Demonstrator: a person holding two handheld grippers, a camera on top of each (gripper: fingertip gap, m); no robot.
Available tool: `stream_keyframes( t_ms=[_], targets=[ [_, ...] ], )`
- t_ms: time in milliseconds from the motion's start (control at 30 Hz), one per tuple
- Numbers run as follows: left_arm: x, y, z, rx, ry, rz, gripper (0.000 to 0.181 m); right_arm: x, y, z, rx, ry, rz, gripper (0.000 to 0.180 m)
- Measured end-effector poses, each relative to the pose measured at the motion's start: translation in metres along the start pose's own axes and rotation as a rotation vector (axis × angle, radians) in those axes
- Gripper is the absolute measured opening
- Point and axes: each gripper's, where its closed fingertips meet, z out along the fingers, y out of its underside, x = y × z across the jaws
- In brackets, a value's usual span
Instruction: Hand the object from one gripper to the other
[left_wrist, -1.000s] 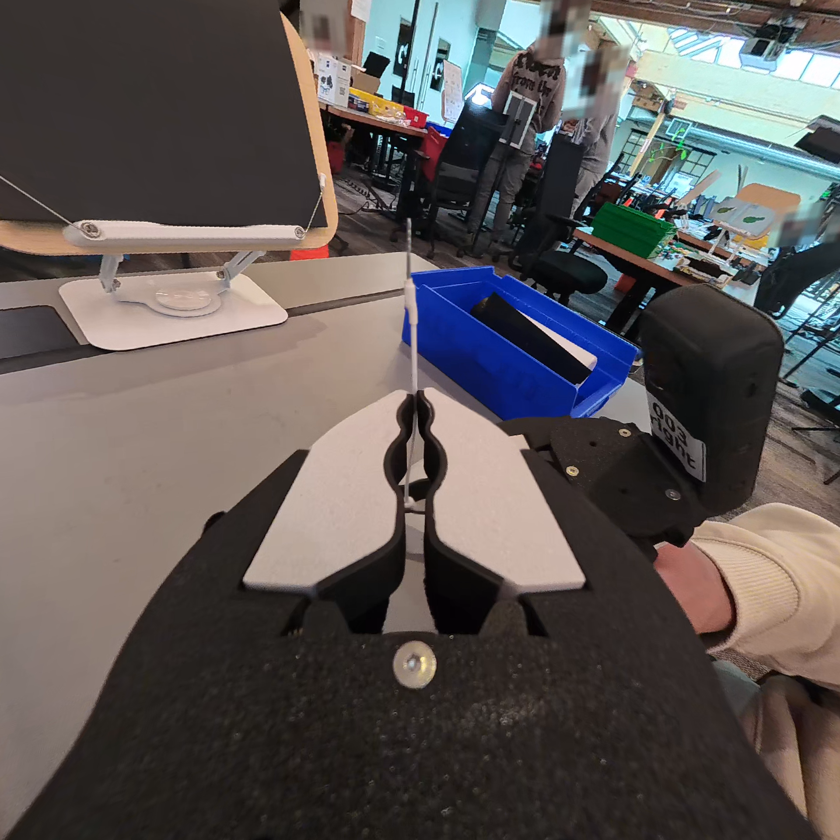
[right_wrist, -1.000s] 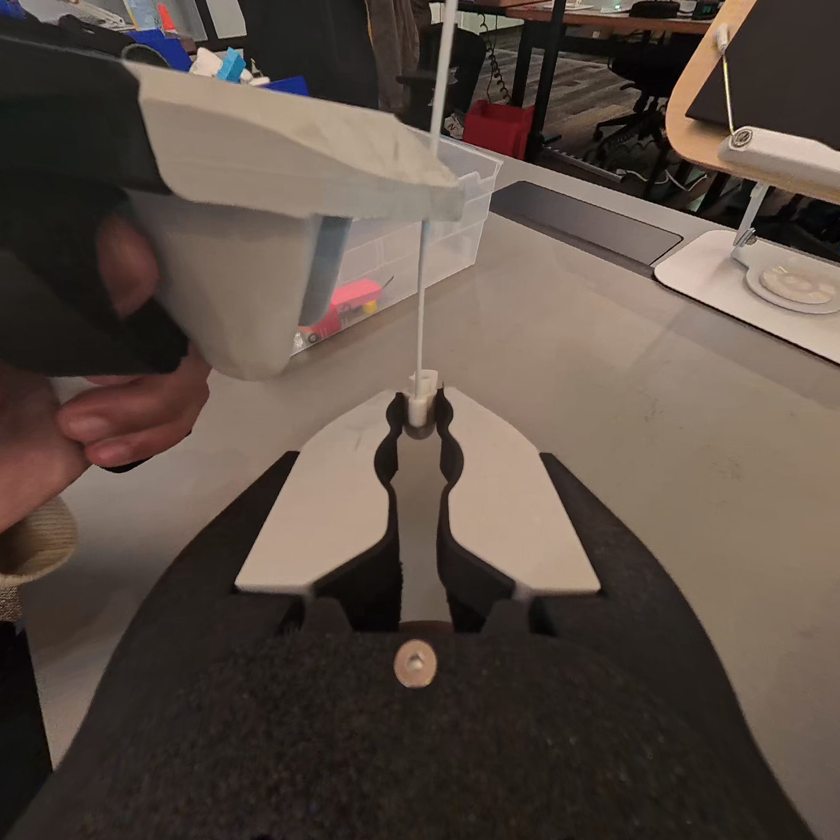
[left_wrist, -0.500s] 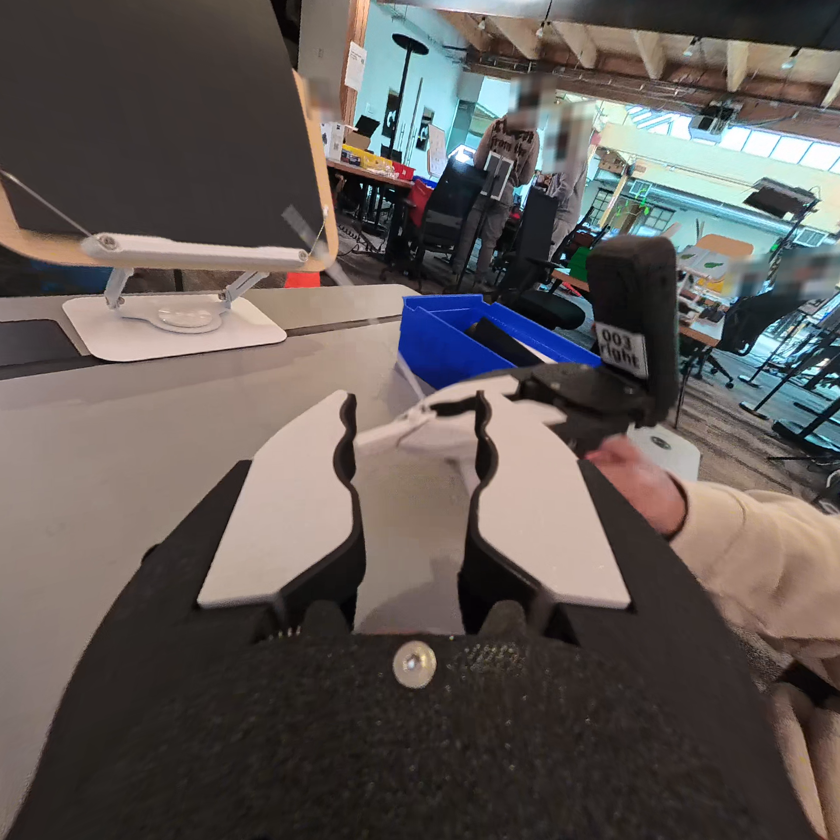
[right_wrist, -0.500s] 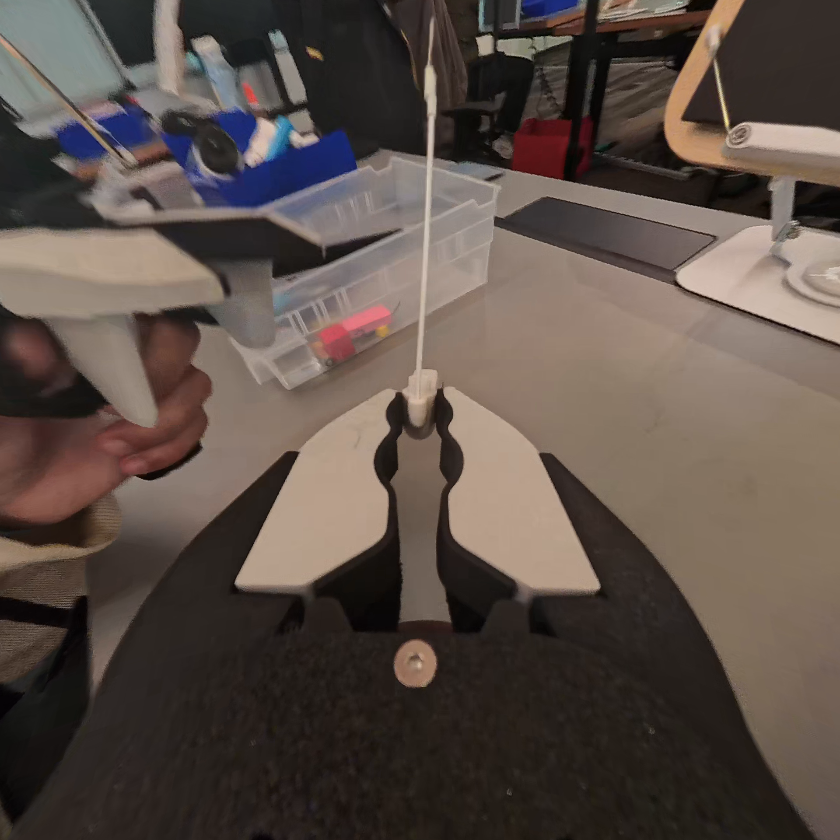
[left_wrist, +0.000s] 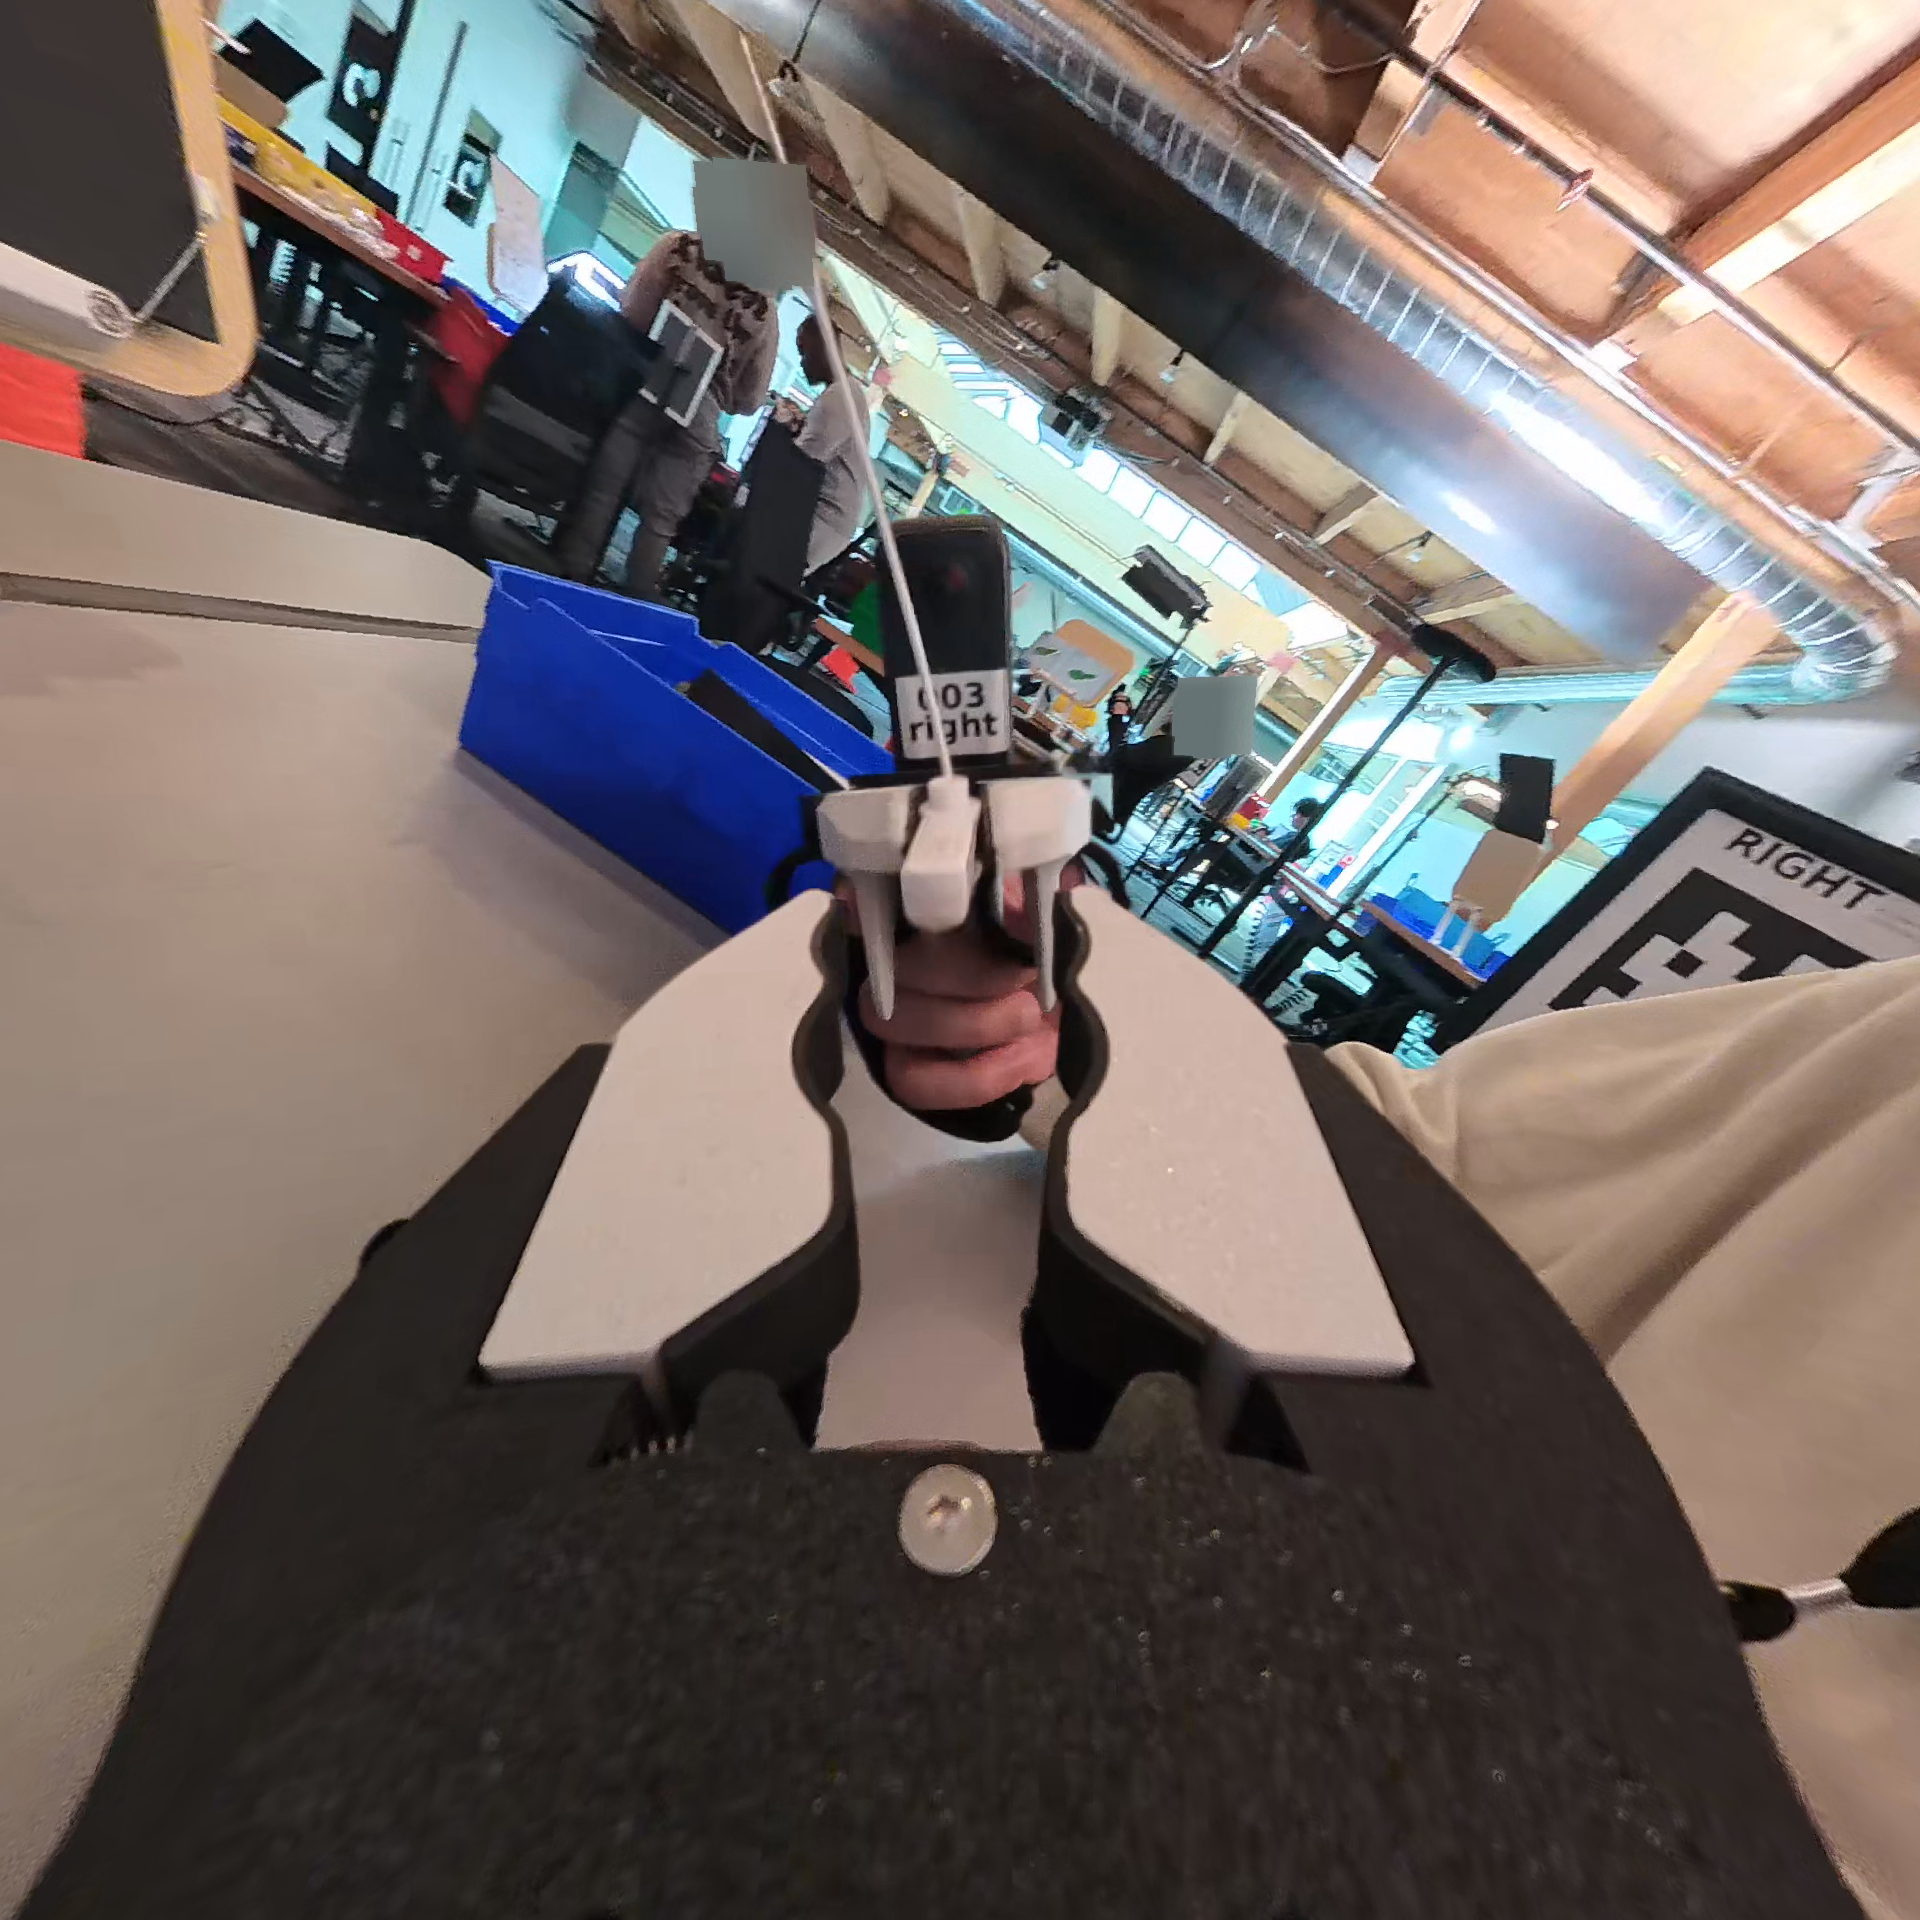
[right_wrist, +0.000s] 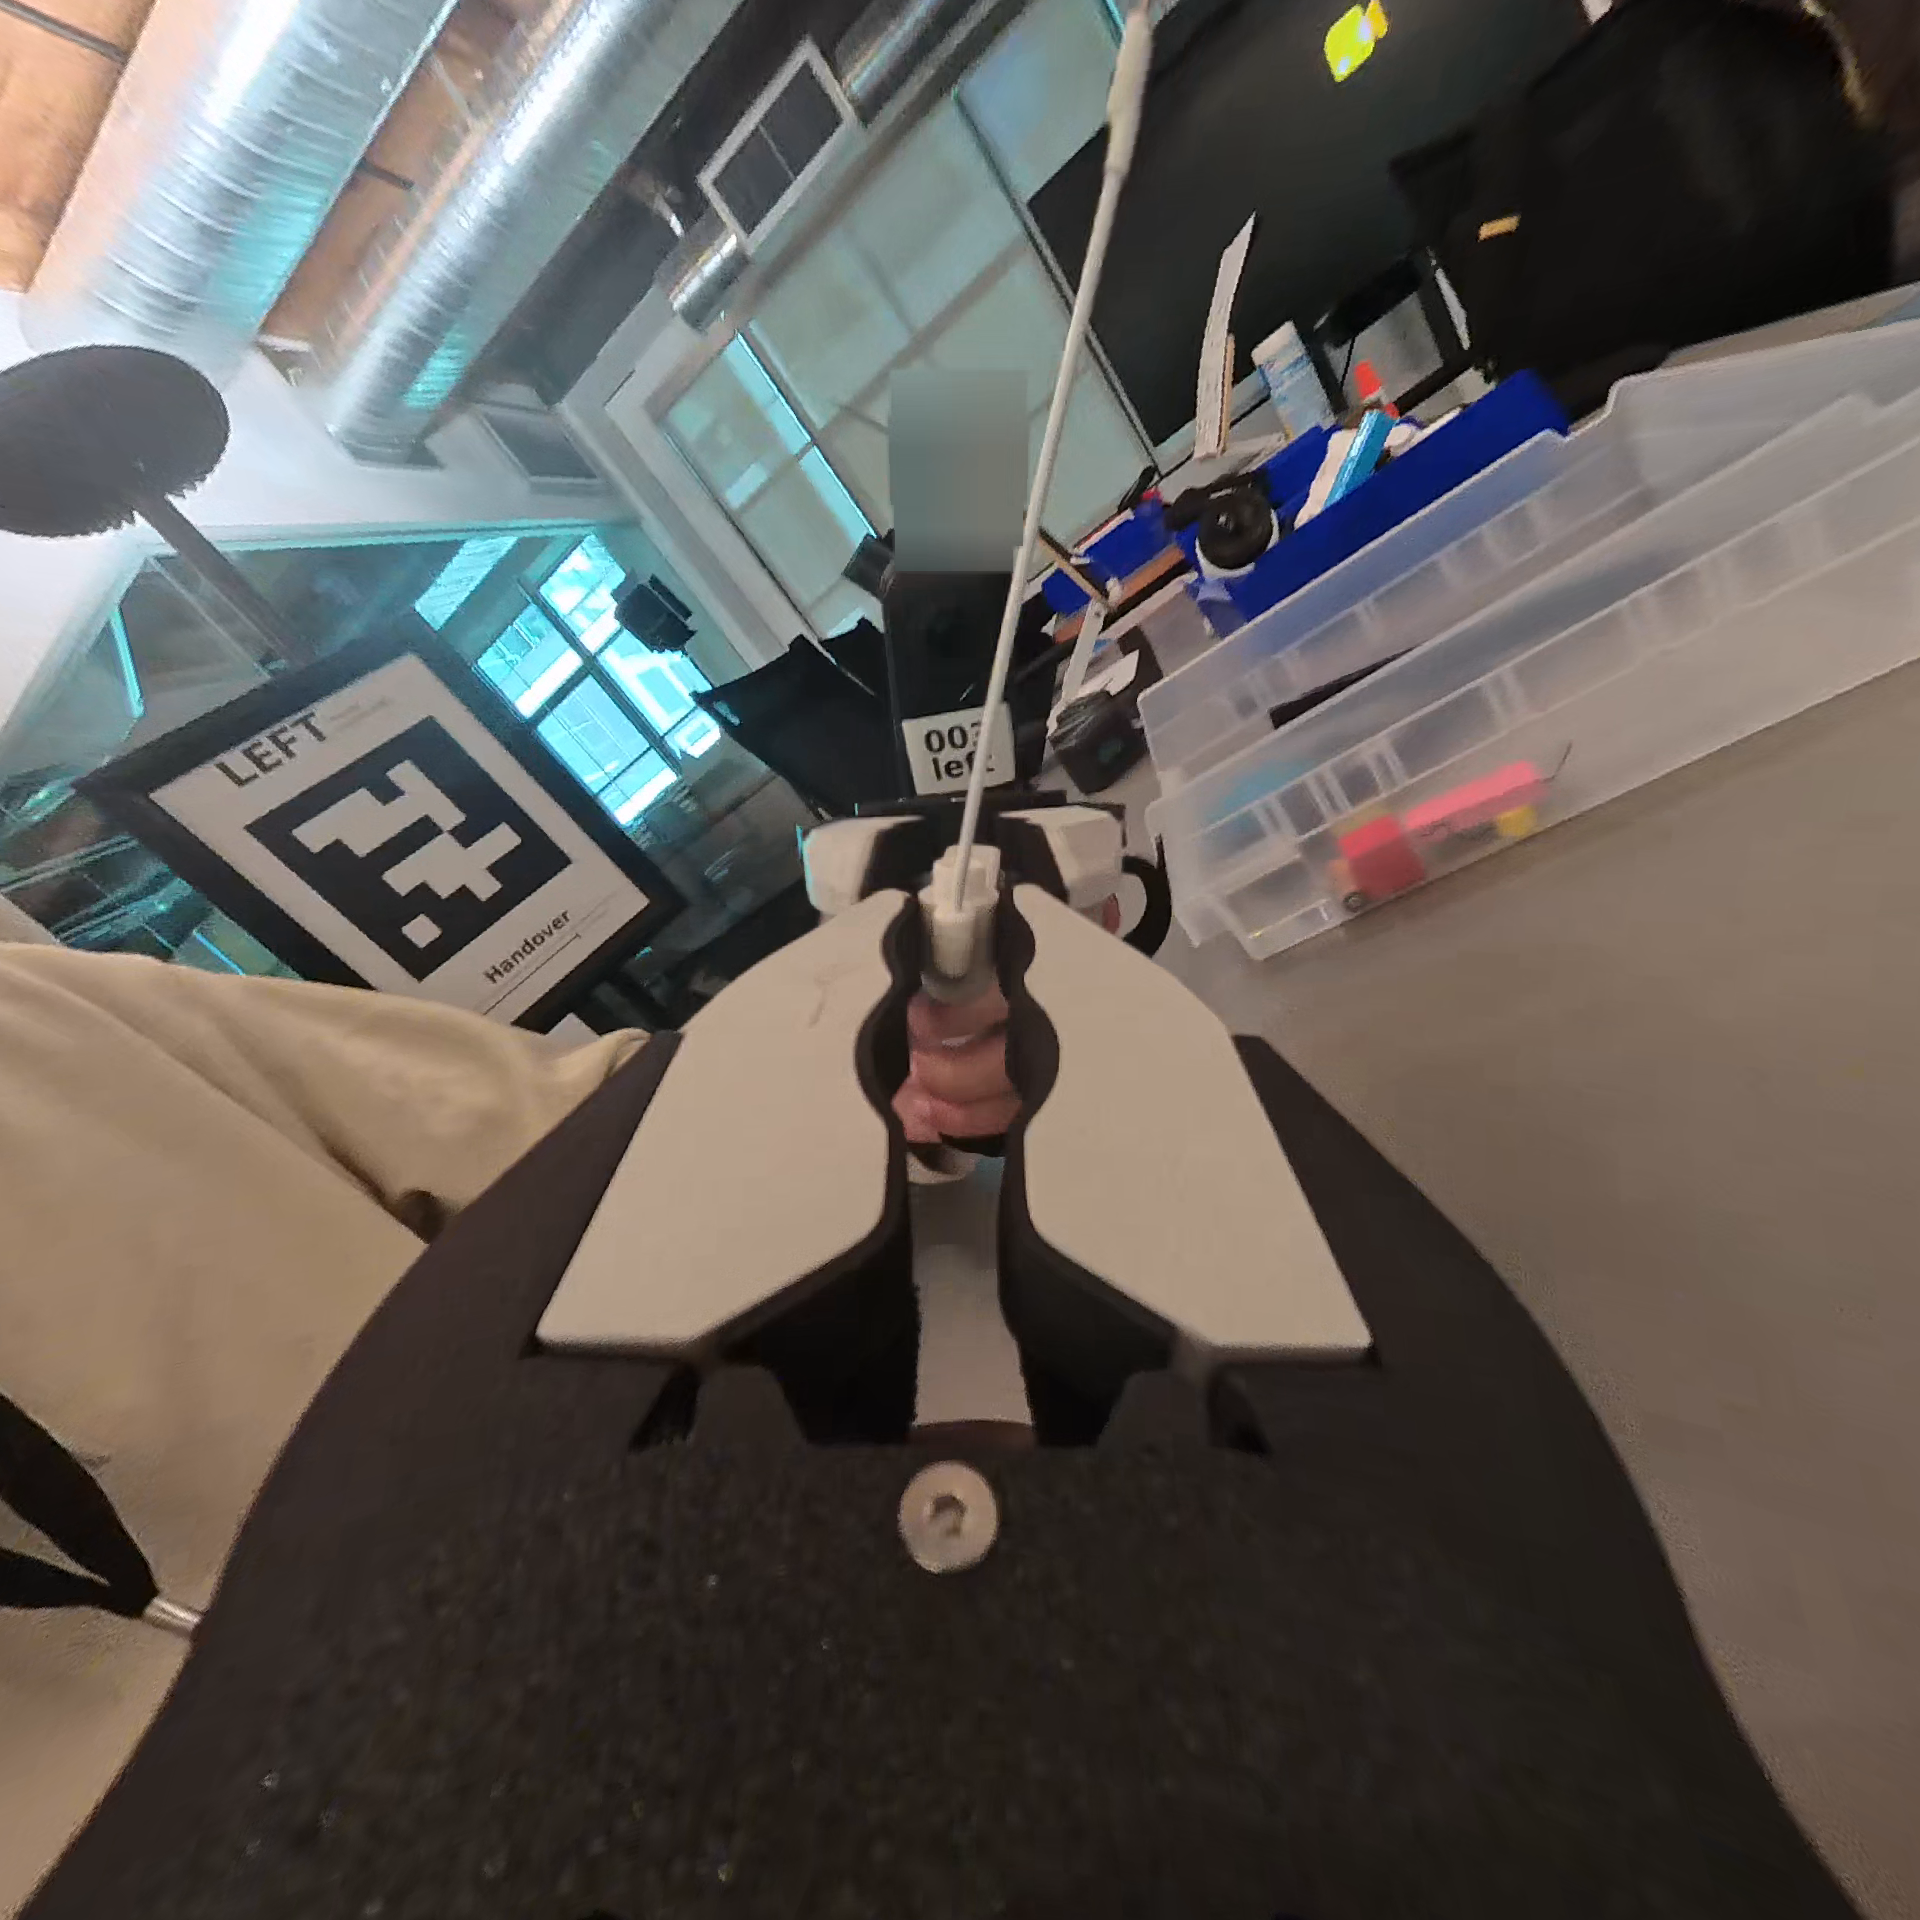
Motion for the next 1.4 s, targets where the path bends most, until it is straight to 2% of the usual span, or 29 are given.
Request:
stream_keyframes(
  t_ms=[33, 67, 100, 300, 433, 533, 633, 733, 967, 1033, 1067, 1233, 1333, 1400],
  targets=[
    [0.001, 0.001, 0.0, -0.005, 0.01, -0.004, 0.034, 0.0, 0.004, 0.002, -0.012, -0.002, -0.001, 0.013],
    [0.0, 0.004, 0.0, -0.023, 0.004, -0.004, 0.017, 0.0, 0.006, 0.004, -0.017, -0.007, 0.002, 0.013],
    [-0.002, 0.007, 0.0, -0.05, -0.004, 0.0, 0.011, 0.0, 0.006, 0.005, -0.011, -0.007, 0.005, 0.013],
    [-0.007, 0.003, -0.002, -0.033, -0.054, -0.009, 0.011, 0.01, 0.011, 0.006, -0.047, 0.073, -0.072, 0.017],
    [-0.014, -0.006, -0.009, 0.04, -0.064, -0.097, 0.011, 0.026, 0.008, -0.003, -0.099, 0.26, -0.353, 0.032],
    [-0.025, -0.005, -0.014, 0.033, -0.101, -0.143, 0.011, 0.035, -0.002, -0.015, -0.144, 0.436, -0.674, 0.043],
    [-0.038, 0.005, -0.016, -0.068, -0.193, -0.126, 0.011, 0.036, 0.007, -0.017, -0.327, 0.545, -0.972, 0.046],
    [-0.048, 0.018, -0.017, -0.19, -0.29, -0.076, 0.011, 0.035, 0.016, -0.012, -0.47, 0.605, -1.129, 0.046],
    [-0.045, 0.035, -0.009, -0.315, -0.323, -0.035, 0.011, 0.052, 0.042, -0.002, -0.711, 0.686, -1.239, 0.037],
    [-0.042, 0.038, -0.007, -0.328, -0.315, -0.023, 0.011, 0.058, 0.044, -0.003, -0.746, 0.722, -1.264, 0.031],
    [-0.042, 0.04, -0.007, -0.347, -0.326, -0.017, 0.011, 0.061, 0.043, -0.005, -0.761, 0.756, -1.29, 0.018],
    [-0.042, 0.04, -0.006, -0.352, -0.355, 0.049, 0.011, 0.063, 0.037, -0.007, -0.766, 0.807, -1.311, 0.013],
    [-0.037, 0.029, -0.014, -0.292, -0.364, 0.067, 0.038, 0.063, 0.025, -0.014, -0.727, 0.848, -1.305, 0.013],
    [-0.033, 0.025, -0.032, -0.214, -0.403, 0.093, 0.04, 0.058, 0.012, -0.02, -0.664, 0.865, -1.267, 0.013]
  ],
)
